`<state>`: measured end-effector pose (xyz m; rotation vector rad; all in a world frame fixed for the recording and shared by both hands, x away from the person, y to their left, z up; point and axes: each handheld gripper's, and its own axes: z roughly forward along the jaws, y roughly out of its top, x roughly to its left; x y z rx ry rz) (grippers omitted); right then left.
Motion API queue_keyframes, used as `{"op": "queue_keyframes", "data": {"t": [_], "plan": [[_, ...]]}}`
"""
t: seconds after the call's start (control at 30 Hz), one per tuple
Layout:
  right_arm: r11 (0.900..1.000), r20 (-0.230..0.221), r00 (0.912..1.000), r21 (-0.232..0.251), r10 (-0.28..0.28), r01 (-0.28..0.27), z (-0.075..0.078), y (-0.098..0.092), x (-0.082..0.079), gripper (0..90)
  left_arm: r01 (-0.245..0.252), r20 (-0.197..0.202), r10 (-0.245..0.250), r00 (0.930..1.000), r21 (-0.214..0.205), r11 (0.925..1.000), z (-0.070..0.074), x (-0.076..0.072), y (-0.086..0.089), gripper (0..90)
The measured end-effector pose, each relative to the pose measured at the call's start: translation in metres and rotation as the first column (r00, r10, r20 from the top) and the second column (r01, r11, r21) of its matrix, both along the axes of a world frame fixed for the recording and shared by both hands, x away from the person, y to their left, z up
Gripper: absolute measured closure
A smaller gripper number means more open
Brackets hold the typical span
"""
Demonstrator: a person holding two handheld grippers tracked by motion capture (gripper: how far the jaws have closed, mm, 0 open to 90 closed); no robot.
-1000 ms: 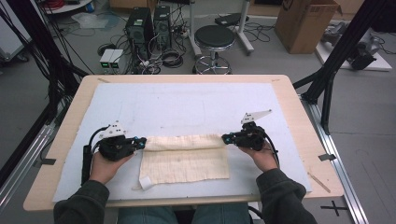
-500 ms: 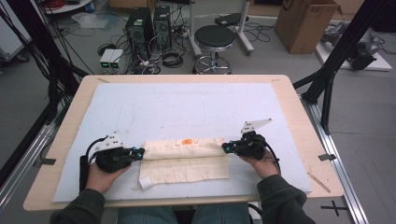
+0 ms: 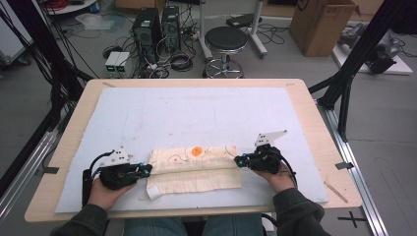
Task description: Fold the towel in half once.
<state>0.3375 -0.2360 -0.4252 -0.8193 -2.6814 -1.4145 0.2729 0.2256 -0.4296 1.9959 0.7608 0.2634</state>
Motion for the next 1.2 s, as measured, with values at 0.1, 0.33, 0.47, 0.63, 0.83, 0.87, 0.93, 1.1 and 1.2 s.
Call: {"op": "queue_keyframes", "data": {"t": [0.1, 0.33, 0.47, 0.63, 0.83, 0.87, 0.93, 1.1, 1.2], "plan": [[1.0, -0.003, 1.0, -0.005, 0.006, -0.006, -0.001, 0.0, -0.003, 84.8, 0.007, -0.003, -0.007, 1.0, -0.001, 1.0, 0.0, -0.003, 0.001, 84.3], [0.998, -0.008, 0.9985, 0.034, 0.053, -0.053, 0.002, -0.002, -0.014, 78.0, 0.04, 0.002, -0.04, 0.9992, -0.059, 0.9975, 0.006, -0.01, 0.01, 77.2], [0.9954, 0.014, 0.9978, 0.07, 0.065, -0.066, 0.007, -0.006, -0.019, 74.6, 0.038, 0.006, -0.037, 0.9993, -0.082, 0.9959, 0.009, -0.011, 0.012, 75.5], [0.996, 0.007, 0.9965, 0.031, 0.084, -0.084, 0.002, -0.001, -0.019, 71.6, 0.058, -0.011, -0.059, 0.9982, -0.036, 0.9977, 0.002, -0.009, 0.001, 74.8], [0.9896, -0.01, 0.9902, -0.035, 0.139, -0.14, -0.008, 0.008, -0.023, 66.8, 0.086, -0.046, -0.085, 0.9953, 0.025, 0.996, -0.007, -0.009, -0.005, 72.0], [0.989, -0.014, 0.9897, -0.038, 0.143, -0.143, -0.009, 0.009, -0.023, 65.8, 0.095, -0.052, -0.093, 0.9943, 0.032, 0.995, -0.008, -0.009, -0.006, 71.5], [0.9866, -0.01, 0.9883, -0.058, 0.152, -0.152, -0.011, 0.01, -0.024, 64.4, 0.103, -0.064, -0.101, 0.9929, 0.032, 0.9942, -0.01, -0.009, -0.007, 70.3], [0.9798, -0.001, 0.9859, -0.111, 0.167, -0.166, -0.015, 0.012, -0.026, 64.4, 0.129, -0.078, -0.124, 0.9893, 0.071, 0.9891, -0.013, -0.009, -0.01, 64.4], [0.9794, 0.005, 0.9863, -0.119, 0.165, -0.163, -0.015, 0.013, -0.026, 72.5, 0.123, -0.068, -0.117, 0.9908, 0.088, 0.9886, -0.013, -0.01, -0.01, 67.6]]}}
